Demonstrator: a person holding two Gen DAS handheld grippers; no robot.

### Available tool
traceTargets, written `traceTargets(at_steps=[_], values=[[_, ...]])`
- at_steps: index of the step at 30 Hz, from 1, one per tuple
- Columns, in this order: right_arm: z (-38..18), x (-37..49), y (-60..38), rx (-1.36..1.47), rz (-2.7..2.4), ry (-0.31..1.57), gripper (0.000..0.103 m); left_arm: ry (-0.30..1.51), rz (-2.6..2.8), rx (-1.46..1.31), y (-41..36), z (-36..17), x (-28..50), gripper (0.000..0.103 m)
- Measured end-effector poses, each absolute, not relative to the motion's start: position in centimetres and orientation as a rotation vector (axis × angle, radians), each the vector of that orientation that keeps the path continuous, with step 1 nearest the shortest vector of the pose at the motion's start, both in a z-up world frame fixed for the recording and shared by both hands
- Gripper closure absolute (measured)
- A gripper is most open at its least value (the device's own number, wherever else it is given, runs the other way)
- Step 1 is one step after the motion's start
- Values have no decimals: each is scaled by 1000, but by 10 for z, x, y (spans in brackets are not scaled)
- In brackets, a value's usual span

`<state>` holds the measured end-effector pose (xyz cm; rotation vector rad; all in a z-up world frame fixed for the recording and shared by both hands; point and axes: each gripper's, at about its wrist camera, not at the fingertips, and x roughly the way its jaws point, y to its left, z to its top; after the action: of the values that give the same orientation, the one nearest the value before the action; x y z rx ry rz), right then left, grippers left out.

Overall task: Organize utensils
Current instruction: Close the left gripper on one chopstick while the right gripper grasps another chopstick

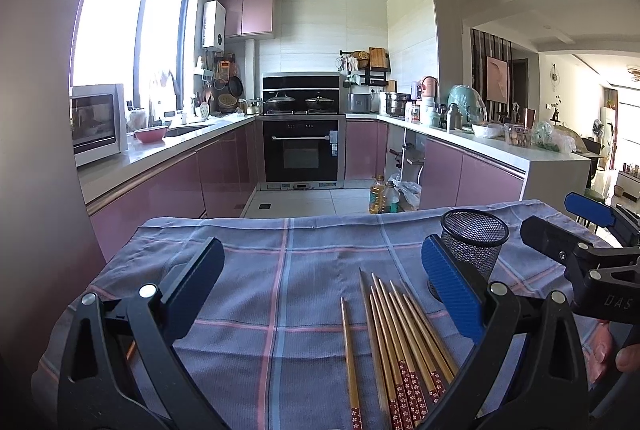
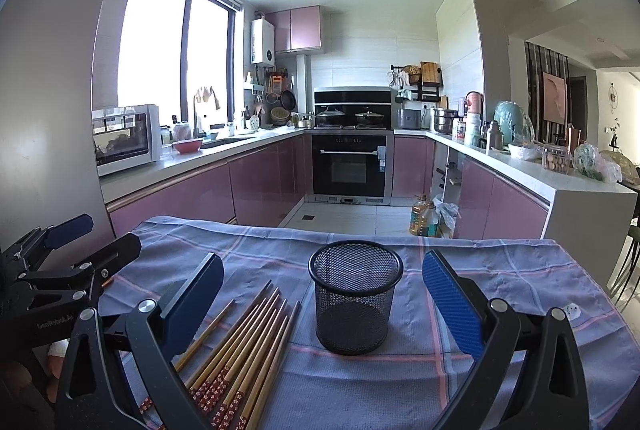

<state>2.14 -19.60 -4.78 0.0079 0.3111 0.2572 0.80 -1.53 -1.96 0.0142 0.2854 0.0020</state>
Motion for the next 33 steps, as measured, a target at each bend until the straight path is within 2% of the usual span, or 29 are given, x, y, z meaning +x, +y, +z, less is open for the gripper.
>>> traceTargets(at_steps=[9,13,15,20,24,29,33], values=[[-85,51,-184,18,318,546,7,379,3,28,-13,-32,28,6],[-99,63,-180,27,328,625,13,418,-3,56,-15,-43,37,6],[-107,69,-177,28,336,671,18,456,-6,76,-15,-51,41,9],[-125,79,-166,-2,353,760,30,603,-57,101,-11,-80,63,26],[-130,85,-158,-19,365,800,37,666,-108,112,-14,-98,75,30],[-139,91,-153,-24,372,853,52,724,-145,150,-22,-114,88,39],[-143,92,-155,-15,375,874,55,770,-169,177,-29,-124,95,47]])
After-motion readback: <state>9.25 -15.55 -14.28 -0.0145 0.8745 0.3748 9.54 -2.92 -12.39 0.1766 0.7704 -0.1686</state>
